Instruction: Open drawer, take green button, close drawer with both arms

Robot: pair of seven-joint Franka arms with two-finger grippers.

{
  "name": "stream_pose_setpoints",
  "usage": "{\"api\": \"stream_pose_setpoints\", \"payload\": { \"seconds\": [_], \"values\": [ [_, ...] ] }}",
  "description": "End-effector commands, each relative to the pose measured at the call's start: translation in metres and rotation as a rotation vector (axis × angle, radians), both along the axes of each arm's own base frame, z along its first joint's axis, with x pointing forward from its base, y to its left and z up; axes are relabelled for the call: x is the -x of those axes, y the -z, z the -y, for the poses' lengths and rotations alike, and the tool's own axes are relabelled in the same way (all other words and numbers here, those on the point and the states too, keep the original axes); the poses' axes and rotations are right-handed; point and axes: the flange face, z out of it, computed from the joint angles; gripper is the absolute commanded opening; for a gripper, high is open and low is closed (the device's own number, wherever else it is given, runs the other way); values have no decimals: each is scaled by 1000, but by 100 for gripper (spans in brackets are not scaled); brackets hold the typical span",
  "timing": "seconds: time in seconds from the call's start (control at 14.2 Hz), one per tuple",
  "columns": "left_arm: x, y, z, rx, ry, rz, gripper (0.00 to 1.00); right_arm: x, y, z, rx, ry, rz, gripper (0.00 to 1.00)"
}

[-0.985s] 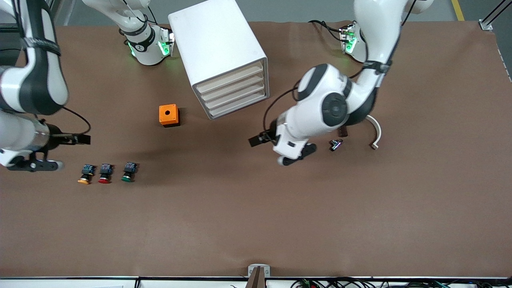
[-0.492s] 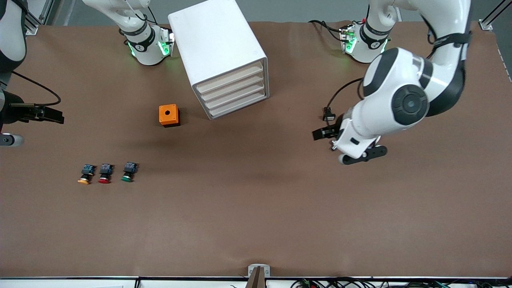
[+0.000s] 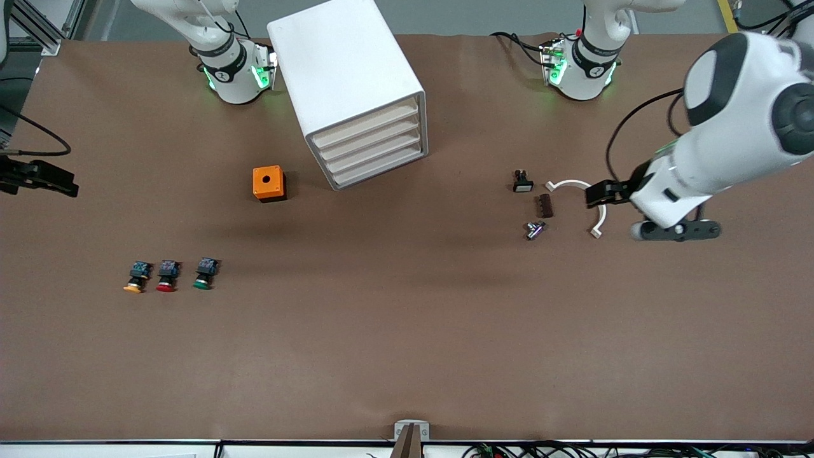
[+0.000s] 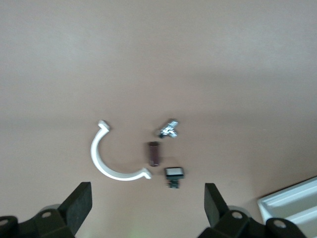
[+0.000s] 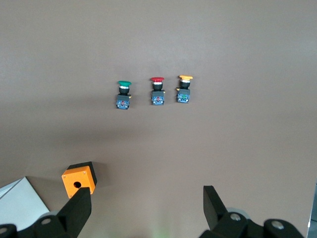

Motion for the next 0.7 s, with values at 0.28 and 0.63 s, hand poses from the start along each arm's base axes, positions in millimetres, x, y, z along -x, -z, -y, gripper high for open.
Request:
{"api": "stream_pose_setpoints", "payload": {
  "seconds": [0.28,0.63],
  "values": [
    [32,-25,-87,-1,51,107,100,28,-40,15,-130,49,1,100],
    [35,-39,-117,-37,45,139,100,63,-43,33,-142,71,-10,100]
  ]
}}
